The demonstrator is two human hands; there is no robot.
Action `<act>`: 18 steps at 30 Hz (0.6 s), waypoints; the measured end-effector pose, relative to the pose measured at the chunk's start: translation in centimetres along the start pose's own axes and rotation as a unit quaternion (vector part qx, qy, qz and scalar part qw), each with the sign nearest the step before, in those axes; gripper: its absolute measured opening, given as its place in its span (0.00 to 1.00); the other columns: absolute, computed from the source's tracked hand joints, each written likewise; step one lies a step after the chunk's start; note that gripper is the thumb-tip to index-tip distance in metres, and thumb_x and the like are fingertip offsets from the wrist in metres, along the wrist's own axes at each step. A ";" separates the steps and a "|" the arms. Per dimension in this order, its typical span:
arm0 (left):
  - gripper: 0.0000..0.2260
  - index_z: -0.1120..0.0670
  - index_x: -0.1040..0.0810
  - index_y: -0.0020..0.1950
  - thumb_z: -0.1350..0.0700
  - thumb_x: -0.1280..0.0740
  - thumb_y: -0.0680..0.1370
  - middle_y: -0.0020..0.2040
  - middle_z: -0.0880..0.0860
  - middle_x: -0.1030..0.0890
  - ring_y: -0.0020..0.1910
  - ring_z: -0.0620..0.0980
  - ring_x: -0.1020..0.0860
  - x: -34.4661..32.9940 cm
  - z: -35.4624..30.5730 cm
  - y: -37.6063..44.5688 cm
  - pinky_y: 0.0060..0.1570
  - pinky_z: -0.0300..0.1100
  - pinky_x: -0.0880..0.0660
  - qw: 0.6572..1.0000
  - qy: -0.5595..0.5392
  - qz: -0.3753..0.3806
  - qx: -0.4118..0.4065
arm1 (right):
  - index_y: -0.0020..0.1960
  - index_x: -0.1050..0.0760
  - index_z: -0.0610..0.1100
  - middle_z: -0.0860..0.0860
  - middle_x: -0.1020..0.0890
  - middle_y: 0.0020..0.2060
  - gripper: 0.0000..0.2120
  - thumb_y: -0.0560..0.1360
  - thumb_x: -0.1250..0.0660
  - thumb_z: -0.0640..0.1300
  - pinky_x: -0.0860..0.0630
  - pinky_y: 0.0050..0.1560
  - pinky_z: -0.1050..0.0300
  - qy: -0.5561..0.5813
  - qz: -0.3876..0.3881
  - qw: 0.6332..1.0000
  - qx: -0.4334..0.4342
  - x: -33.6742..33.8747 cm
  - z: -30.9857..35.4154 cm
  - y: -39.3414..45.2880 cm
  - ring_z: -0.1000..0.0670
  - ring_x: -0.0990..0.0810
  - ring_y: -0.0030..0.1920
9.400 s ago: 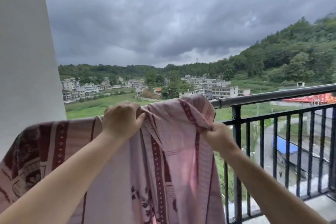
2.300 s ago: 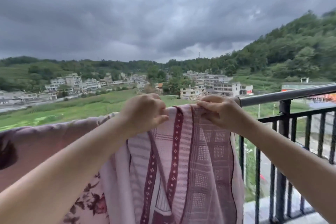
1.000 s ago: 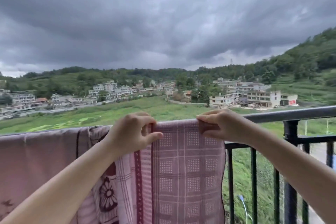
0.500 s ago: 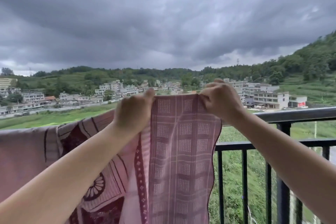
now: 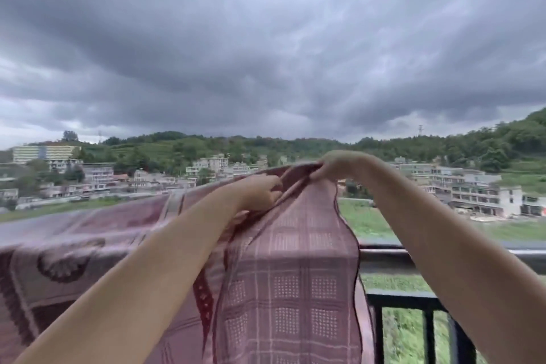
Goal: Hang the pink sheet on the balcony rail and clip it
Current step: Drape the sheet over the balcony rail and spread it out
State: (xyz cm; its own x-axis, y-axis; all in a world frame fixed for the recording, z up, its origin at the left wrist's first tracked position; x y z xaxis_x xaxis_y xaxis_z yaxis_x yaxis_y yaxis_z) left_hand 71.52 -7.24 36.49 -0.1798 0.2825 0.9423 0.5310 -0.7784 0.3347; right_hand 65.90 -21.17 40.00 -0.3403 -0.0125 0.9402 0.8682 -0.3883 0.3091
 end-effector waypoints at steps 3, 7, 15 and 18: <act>0.14 0.59 0.28 0.62 0.55 0.44 0.80 0.62 0.57 0.24 0.60 0.53 0.26 -1.1 -0.4 -2.2 0.57 0.42 0.31 0.999 -0.016 0.030 -0.010 | 0.65 0.33 0.39 0.44 0.26 0.60 0.23 0.75 0.40 0.52 0.29 0.59 0.52 -0.012 0.166 0.986 0.012 -2.8 -0.7 -3.6 0.47 0.26 0.58; 0.15 0.60 0.23 0.56 0.51 0.42 0.79 0.52 0.54 0.19 0.52 0.52 0.22 -0.9 -2.0 -6.1 0.52 0.42 0.26 0.998 -0.026 -0.031 -0.051 | 0.57 0.27 0.39 0.44 0.22 0.58 0.21 0.77 0.46 0.54 0.26 0.54 0.55 0.027 0.123 0.984 0.123 -2.7 0.5 -10.4 0.46 0.22 0.56; 0.23 0.63 0.23 0.58 0.55 0.26 0.66 0.54 0.59 0.18 0.54 0.55 0.20 -3.6 -0.1 -15.7 0.60 0.44 0.30 0.971 0.006 -0.212 -0.108 | 0.65 0.33 0.39 0.44 0.22 0.57 0.19 0.76 0.40 0.44 0.25 0.57 0.52 -0.072 -0.118 0.959 0.248 -5.8 2.4 -18.4 0.45 0.22 0.54; 0.21 0.65 0.19 0.50 0.70 0.23 0.58 0.46 0.61 0.15 0.45 0.58 0.16 -3.8 0.8 -16.9 0.49 0.52 0.23 0.952 0.040 -0.294 -0.074 | 0.67 0.36 0.38 0.43 0.24 0.61 0.18 0.77 0.43 0.38 0.25 0.59 0.49 -0.078 -0.146 0.947 0.276 -6.0 1.6 -17.9 0.43 0.23 0.58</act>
State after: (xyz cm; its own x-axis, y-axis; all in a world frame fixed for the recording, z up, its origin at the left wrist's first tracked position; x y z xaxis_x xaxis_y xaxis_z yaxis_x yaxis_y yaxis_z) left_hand 63.92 5.34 27.28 -0.4750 0.6550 0.5876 0.1980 -0.5711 0.7967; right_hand 53.00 -12.62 29.03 -0.5751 0.1748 0.7992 0.8163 0.1876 0.5463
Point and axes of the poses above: each hand's wrist, its own y-axis towards the middle knuckle, its own x-axis out of the back of the hand, z = x × y, the point moved 4 cm from there along y, towards the middle knuckle
